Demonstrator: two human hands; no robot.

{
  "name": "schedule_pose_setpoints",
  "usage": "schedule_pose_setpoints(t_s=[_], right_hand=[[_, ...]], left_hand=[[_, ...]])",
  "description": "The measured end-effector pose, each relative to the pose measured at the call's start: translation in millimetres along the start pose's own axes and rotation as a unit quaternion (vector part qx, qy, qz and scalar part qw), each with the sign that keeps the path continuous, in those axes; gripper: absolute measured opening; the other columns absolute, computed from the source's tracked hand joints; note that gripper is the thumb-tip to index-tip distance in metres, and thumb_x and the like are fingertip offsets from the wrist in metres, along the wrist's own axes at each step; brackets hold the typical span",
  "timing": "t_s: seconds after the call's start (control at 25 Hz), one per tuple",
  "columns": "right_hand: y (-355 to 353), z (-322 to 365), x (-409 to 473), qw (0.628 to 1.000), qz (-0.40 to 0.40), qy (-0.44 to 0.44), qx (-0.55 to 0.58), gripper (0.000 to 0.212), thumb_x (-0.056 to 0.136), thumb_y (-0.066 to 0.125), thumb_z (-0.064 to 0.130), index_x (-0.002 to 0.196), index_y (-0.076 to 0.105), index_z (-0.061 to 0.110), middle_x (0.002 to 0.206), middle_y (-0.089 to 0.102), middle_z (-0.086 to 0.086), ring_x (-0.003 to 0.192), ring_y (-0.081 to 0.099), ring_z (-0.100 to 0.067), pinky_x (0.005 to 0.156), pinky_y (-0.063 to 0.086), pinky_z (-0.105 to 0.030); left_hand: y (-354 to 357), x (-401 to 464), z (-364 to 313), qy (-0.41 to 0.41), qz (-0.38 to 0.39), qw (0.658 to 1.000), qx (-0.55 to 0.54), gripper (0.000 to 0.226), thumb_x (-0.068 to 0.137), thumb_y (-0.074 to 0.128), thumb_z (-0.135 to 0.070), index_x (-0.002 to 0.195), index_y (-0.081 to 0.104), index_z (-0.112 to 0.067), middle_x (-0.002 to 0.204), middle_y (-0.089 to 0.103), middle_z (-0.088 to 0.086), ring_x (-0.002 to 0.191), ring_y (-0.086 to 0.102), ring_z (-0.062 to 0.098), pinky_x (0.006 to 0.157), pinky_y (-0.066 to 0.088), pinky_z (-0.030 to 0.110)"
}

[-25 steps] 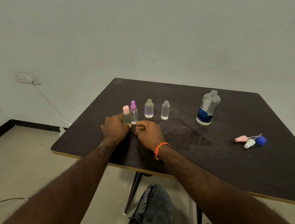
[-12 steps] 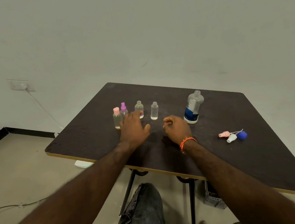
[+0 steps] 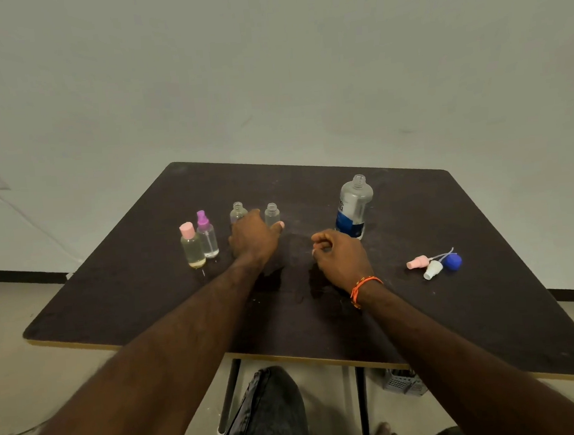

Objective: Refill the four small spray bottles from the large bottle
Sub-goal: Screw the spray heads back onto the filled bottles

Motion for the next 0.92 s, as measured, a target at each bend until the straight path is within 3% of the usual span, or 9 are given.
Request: schedule_pose_setpoints(t_s=[0.12,0.24,0.36,0.48,0.64,0.72,0.8,0.92], right_hand=[[-0.4,-2.7,-0.8,1.000,-0.004,-0.005,-0.004,0.024,0.093,0.061,0.021,0.116,0.069,0.022,0.103,0.071,0.010,0.093,0.065,-0.003,0.092,0.056,-0.030],[-4.7,-3.6,-6.3,1.000,-0.011,-0.014,-0.007,0.024,0.094,0.060,0.021,0.116,0.069,0.022,0.105,0.071,0.009,0.094,0.065,-0.005,0.091,0.056,-0.029],[-17.1,-3.8,-15.9,0.999,-0.019,-0.025,-0.026,0.024,0.095,0.058,0.022,0.117,0.069,0.022,0.110,0.070,0.007,0.095,0.065,-0.006,0.091,0.055,-0.028],[-39.5,-11.9,-25.8,0.997,-0.036,-0.023,-0.064,0.028,0.095,0.053,0.022,0.118,0.068,0.021,0.112,0.071,0.004,0.096,0.066,-0.011,0.092,0.054,-0.030],[-75.7,-39.4,-36.4,0.991,-0.051,-0.002,-0.125,0.030,0.093,0.050,0.022,0.115,0.070,0.021,0.104,0.074,-0.001,0.092,0.067,-0.018,0.089,0.056,-0.041],[-96.3,-53.8,-41.4,0.982,-0.058,0.004,-0.179,0.029,0.092,0.051,0.023,0.113,0.071,0.022,0.105,0.074,-0.002,0.096,0.067,-0.022,0.090,0.055,-0.042],[-116.1,-64.7,-44.1,0.957,-0.067,0.003,-0.282,0.030,0.090,0.054,0.025,0.115,0.070,0.024,0.108,0.074,-0.002,0.105,0.062,-0.026,0.090,0.053,-0.042],[-134.8,-75.0,-41.8,0.910,-0.007,0.034,-0.413,0.038,0.085,0.059,0.035,0.122,0.065,0.026,0.117,0.069,-0.002,0.122,0.047,-0.029,0.098,0.039,-0.047]], left_hand=[[7.4,1.7,-5.7,0.003,-0.007,1.000,-0.003,0.042,0.097,0.069,-0.045,0.126,0.067,-0.016,0.116,0.071,0.008,0.109,0.066,0.029,0.090,0.052,0.039],[9.0,-2.8,-7.3,0.010,-0.008,1.000,-0.005,0.042,0.097,0.068,-0.047,0.127,0.069,-0.017,0.111,0.073,0.007,0.105,0.068,0.027,0.085,0.052,0.037],[8.4,-15.8,-10.9,0.047,0.019,0.999,-0.002,0.040,0.091,0.067,-0.056,0.108,0.075,-0.021,0.092,0.075,0.000,0.091,0.070,0.023,0.078,0.054,0.033],[11.6,-43.2,-22.2,0.086,0.058,0.994,-0.025,0.037,0.087,0.070,-0.057,0.088,0.075,-0.021,0.072,0.070,-0.005,0.071,0.067,0.016,0.071,0.059,0.040],[18.8,-80.6,-43.6,0.134,0.092,0.986,-0.029,0.035,0.088,0.074,-0.054,0.081,0.070,-0.020,0.071,0.067,-0.005,0.067,0.061,0.012,0.059,0.047,0.032],[25.1,-96.2,-52.5,0.153,0.110,0.981,-0.037,0.034,0.088,0.075,-0.053,0.086,0.071,-0.019,0.076,0.070,-0.003,0.072,0.064,0.013,0.063,0.050,0.032],[30.8,-109.6,-61.1,0.170,0.133,0.975,-0.051,0.039,0.089,0.076,-0.051,0.102,0.075,-0.014,0.091,0.075,0.002,0.084,0.069,0.017,0.077,0.059,0.038],[38.1,-119.8,-68.0,0.188,0.150,0.969,-0.056,0.033,0.090,0.076,-0.049,0.105,0.074,-0.019,0.098,0.076,0.004,0.091,0.071,0.020,0.085,0.061,0.039]])
Point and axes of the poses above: each hand's wrist, its own x-axis towards the middle knuckle, its own y-axis out of the palm, z = x × y, the point moved 3 cm from there along x, towards the middle knuckle
